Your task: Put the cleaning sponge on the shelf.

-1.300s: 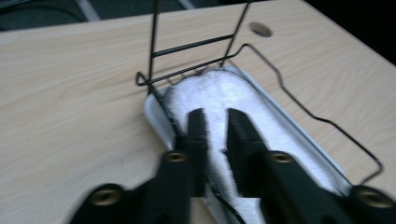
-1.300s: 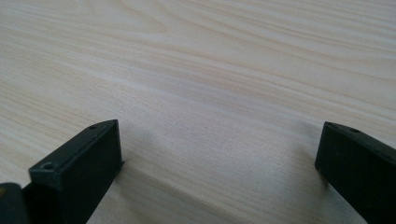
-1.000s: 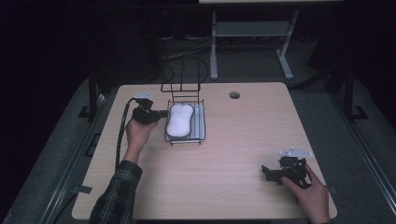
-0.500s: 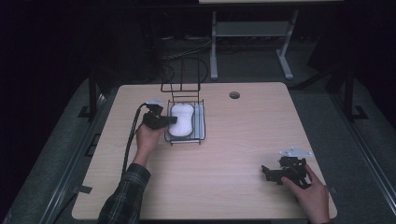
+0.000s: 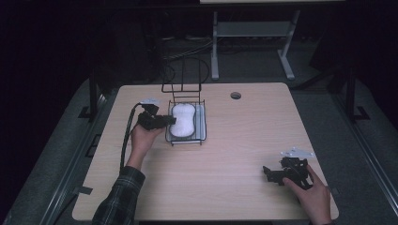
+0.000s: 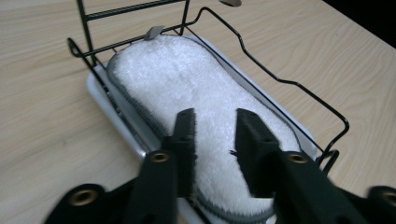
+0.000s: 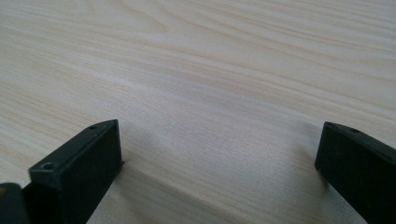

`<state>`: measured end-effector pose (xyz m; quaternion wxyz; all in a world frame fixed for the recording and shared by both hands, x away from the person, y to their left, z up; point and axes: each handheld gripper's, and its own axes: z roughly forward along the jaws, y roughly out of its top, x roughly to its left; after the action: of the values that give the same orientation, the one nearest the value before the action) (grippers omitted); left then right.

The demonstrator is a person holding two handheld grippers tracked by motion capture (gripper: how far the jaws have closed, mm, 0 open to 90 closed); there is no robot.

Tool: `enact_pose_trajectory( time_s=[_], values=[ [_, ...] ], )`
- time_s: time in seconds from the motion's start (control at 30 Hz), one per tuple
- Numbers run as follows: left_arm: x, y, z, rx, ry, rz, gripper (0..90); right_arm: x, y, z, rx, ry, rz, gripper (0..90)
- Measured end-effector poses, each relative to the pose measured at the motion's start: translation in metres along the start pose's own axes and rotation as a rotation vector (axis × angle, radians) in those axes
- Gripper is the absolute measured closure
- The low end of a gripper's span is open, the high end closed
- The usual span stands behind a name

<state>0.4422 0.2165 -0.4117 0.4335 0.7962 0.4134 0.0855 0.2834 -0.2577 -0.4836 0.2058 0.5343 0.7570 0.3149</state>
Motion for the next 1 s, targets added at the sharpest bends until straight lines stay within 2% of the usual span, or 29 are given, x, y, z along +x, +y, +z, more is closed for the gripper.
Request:
enact_pose_trajectory(
  time_s=[0.07, 0.13, 0.17, 0.3, 0.33, 0.37, 0.43, 0.57, 0.9, 1.0],
  values=[
    [0.001, -0.001, -0.007, 0.005, 0.011, 0.012, 55.3, 0.0, 0.0, 0.0, -0.001, 0.0, 0.001, 0.0],
    [0.001, -0.002, -0.009, 0.005, 0.015, 0.016, 53.1, 0.0, 0.0, 0.0, -0.001, 0.0, 0.0, 0.0],
    [0.0, -0.003, -0.013, 0.003, 0.016, 0.015, 48.1, 0.0, 0.0, 0.0, 0.0, 0.0, 0.001, 0.0],
    [-0.001, -0.007, -0.021, 0.032, 0.024, 0.033, 38.4, 0.0, 0.0, 0.0, 0.0, 0.0, 0.001, 0.0],
    [-0.002, -0.009, -0.025, 0.042, 0.033, 0.045, 38.4, 0.0, 0.0, 0.0, 0.0, 0.0, 0.001, 0.0],
    [-0.004, -0.011, -0.03, 0.025, 0.042, 0.044, 33.7, 0.0, 0.0, 0.0, 0.0, 0.0, 0.001, 0.0],
    [-0.005, -0.014, -0.035, 0.027, 0.055, 0.053, 29.9, 0.0, 0.0, 0.0, 0.0, 0.0, 0.001, 0.1],
    [-0.007, -0.019, -0.042, 0.049, 0.079, 0.064, 20.3, 0.0, 0.0, 0.0, 0.0, 0.0, 0.001, 0.1],
    [-0.016, -0.045, -0.07, 0.035, 0.115, 0.067, 14.2, 0.0, 0.0, 0.0, 0.0, 0.0, 0.001, 0.0],
    [-0.021, -0.058, -0.081, 0.029, 0.123, 0.071, 14.2, 0.0, 0.0, 0.0, 0.0, 0.0, 0.002, 0.1]
  ],
)
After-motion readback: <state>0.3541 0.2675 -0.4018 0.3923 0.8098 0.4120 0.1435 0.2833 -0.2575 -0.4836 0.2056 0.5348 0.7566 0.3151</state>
